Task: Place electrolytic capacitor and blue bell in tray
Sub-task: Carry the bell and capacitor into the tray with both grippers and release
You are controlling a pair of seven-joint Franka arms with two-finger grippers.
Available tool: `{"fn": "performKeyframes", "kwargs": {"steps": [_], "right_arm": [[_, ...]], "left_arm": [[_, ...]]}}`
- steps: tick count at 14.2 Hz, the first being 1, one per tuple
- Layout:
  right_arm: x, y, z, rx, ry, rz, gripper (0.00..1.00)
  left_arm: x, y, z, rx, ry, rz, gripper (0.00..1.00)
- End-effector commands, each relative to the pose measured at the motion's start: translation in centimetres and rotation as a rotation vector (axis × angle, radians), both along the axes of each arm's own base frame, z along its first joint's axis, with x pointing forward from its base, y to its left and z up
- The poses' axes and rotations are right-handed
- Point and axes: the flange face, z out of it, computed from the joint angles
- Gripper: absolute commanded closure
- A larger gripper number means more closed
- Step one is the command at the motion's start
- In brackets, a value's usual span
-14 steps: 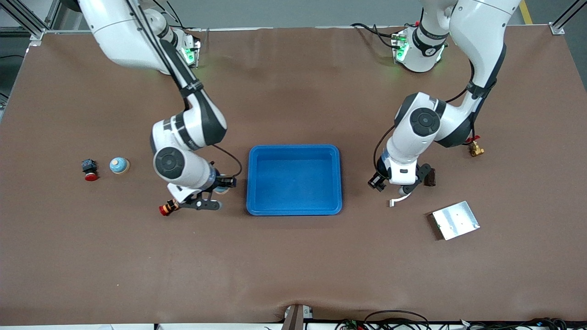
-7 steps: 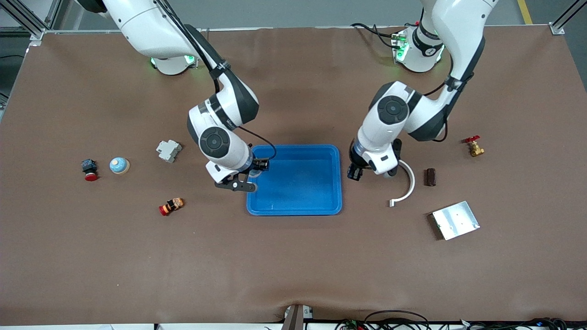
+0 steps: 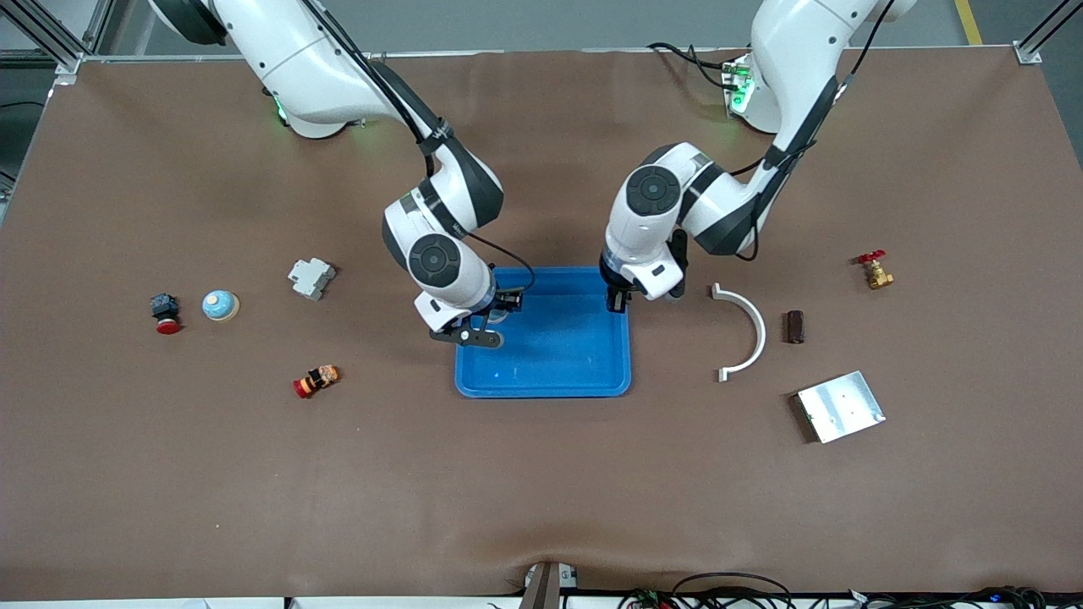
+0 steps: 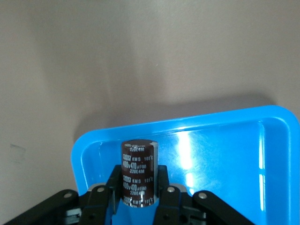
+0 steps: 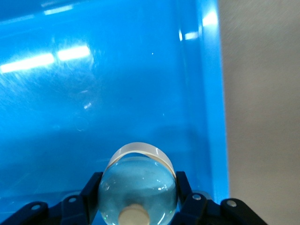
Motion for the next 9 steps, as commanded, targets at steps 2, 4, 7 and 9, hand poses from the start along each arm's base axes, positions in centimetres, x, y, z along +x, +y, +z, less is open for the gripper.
{"fn": "performKeyframes", "kwargs": {"steps": [2,4,7,9], "right_arm": [[-0.5,0.5,-0.5,-0.006,0.008,-0.018,0.90],[-0.6,0.5,-0.8,-0.007,0.010,-0.017,0.86],[-0.5,0.3,-1.3,-0.011,0.017,-0.020,0.55],[-0.5,0.1,-1.8,-0.016,0.025,-0.022,0.30]], "left_arm": [[0.0,-2.9,-2.6,0.031,-0.008,0.041,1.00],[-0.2,-3.6,-3.4,0.039,-0.010,0.048,1.00],[-0.1,-4.8,-5.0,0.060,-0.019,0.052,1.00],[-0.3,-5.4,-5.8,0.072,-0.009,0.052,1.00]]}}
